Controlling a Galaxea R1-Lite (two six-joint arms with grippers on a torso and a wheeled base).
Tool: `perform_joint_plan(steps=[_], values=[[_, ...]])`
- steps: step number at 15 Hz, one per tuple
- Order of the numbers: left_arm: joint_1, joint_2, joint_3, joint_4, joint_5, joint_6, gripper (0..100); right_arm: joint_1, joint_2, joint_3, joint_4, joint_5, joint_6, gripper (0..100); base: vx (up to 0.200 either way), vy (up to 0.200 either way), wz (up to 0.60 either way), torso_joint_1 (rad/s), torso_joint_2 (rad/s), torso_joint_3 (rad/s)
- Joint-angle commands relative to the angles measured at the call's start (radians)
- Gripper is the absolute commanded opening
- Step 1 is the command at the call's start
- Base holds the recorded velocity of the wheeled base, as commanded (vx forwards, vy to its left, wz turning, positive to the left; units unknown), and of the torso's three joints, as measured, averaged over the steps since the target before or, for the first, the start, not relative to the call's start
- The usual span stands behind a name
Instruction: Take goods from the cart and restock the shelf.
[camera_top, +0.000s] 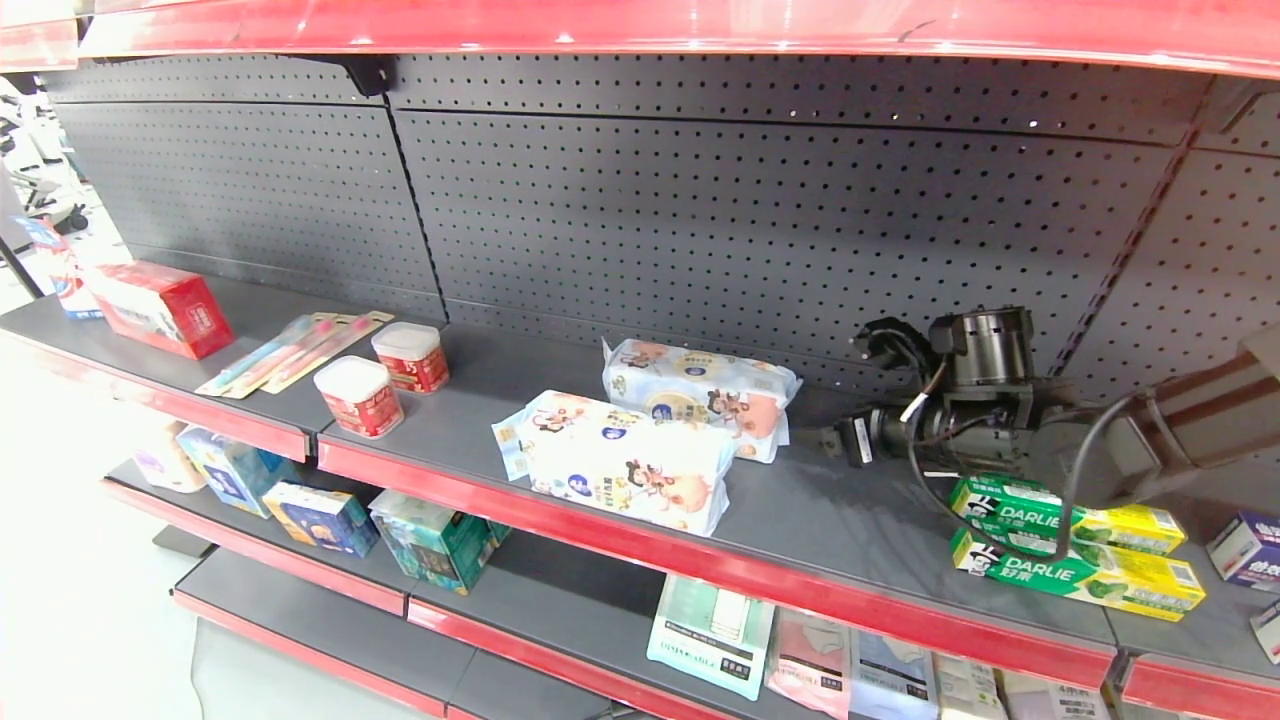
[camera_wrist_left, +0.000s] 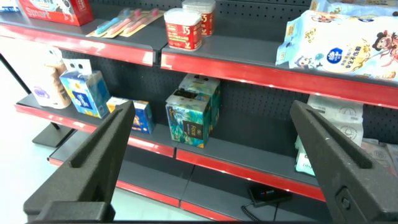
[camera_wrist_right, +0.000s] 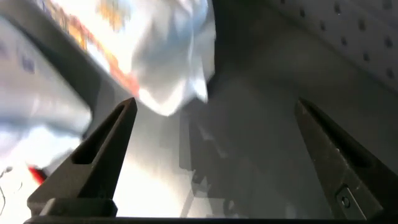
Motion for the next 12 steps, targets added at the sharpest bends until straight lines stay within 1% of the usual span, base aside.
perform_joint_plan(steps=[1,2,4,6,9,10,11,12], values=[[0.000,0.001,0.000,0.000,0.000,0.000,100,-0.021,-0.150,0.136,0.007,0.001,-0.012,100,0.000,0.000,0.00,0.000,0.00,0.000],[0.000,0.001,0.000,0.000,0.000,0.000,100,-0.039,-0.214,0.199,0.010,0.001,-0.014,100,0.000,0.000,0.00,0.000,0.00,0.000],[0.000,0.001,0.000,0.000,0.000,0.000,100,-0.059,-0.414,0.368,0.010,0.001,-0.014,100,0.000,0.000,0.00,0.000,0.00,0.000],[0.000,0.001,0.000,0.000,0.000,0.000,100,-0.073,-0.606,0.481,0.013,0.004,-0.012,100,0.000,0.000,0.00,0.000,0.00,0.000],[0.000,0.001,0.000,0.000,0.000,0.000,100,-0.136,-0.877,0.656,0.013,0.007,-0.014,100,0.000,0.000,0.00,0.000,0.00,0.000],[0.000,0.001,0.000,0.000,0.000,0.000,100,-0.159,-0.997,0.730,0.011,-0.010,-0.011,100,0.000,0.000,0.00,0.000,0.00,0.000],[0.000,0.001,0.000,0.000,0.000,0.000,100,-0.199,-1.049,0.748,0.011,-0.033,-0.011,100,0.000,0.000,0.00,0.000,0.00,0.000],[0.000,0.001,0.000,0.000,0.000,0.000,100,-0.228,-1.075,0.764,0.011,-0.035,-0.003,100,0.000,0.000,0.00,0.000,0.00,0.000]])
